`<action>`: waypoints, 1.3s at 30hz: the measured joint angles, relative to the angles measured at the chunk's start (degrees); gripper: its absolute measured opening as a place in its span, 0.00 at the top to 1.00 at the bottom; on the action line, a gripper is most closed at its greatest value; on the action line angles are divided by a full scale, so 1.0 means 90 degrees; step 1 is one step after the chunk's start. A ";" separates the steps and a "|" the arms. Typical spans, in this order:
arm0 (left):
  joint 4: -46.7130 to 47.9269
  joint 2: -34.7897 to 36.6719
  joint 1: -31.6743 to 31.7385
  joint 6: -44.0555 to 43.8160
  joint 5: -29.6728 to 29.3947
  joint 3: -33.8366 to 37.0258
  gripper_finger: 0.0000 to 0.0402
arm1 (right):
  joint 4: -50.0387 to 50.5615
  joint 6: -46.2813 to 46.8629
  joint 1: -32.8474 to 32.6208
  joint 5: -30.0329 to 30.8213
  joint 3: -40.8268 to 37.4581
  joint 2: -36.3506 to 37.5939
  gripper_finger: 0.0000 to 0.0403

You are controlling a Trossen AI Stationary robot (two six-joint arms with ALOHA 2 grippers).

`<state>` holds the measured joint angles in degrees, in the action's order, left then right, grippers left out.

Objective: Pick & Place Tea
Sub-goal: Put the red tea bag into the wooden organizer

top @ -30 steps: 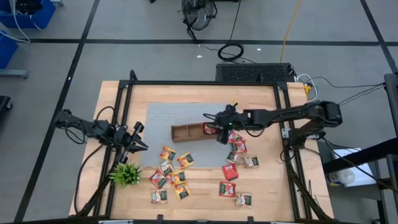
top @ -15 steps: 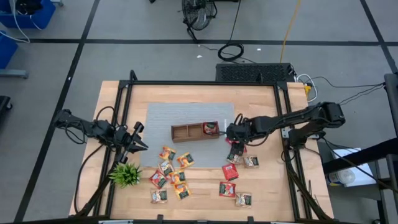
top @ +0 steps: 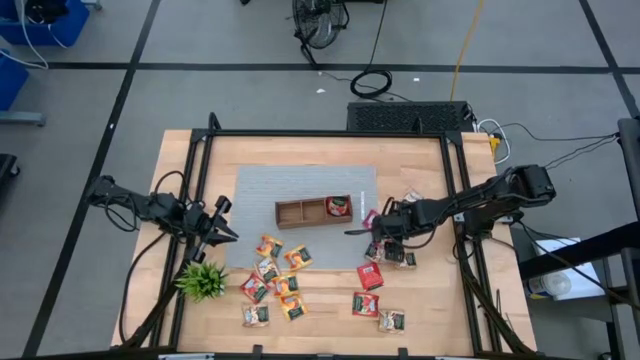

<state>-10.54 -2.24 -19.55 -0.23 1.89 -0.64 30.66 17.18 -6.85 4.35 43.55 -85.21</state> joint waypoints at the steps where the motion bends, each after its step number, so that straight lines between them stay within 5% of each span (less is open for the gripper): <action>1: 0.0000 0.0002 0.0000 0.0000 0.0000 0.0000 0.91 | -0.0066 -0.0061 0.0004 -0.0001 0.0000 0.0000 0.30; 21: 0.0001 0.0002 0.0000 0.0000 0.0000 0.0000 0.91 | -0.1022 -0.0215 0.0500 -0.0211 -0.0680 0.0024 0.34; 26: 0.0000 0.0001 0.0000 0.0000 0.0000 0.0000 0.91 | -0.1013 -0.0152 0.0503 -0.0158 -0.0687 0.0017 0.49; 34: 0.0002 0.0000 0.0002 0.0000 0.0001 0.0000 0.91 | -0.1019 -0.0175 0.0500 -0.0018 -0.0694 0.0010 0.94; 39: 0.0002 0.0002 0.0000 0.0000 0.0000 0.0000 0.91 | -0.1037 -0.0159 0.0500 -0.0016 -0.0677 0.0191 0.98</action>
<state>-10.53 -2.22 -19.55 -0.23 1.89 -0.64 21.33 15.75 -2.35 4.21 37.45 -83.49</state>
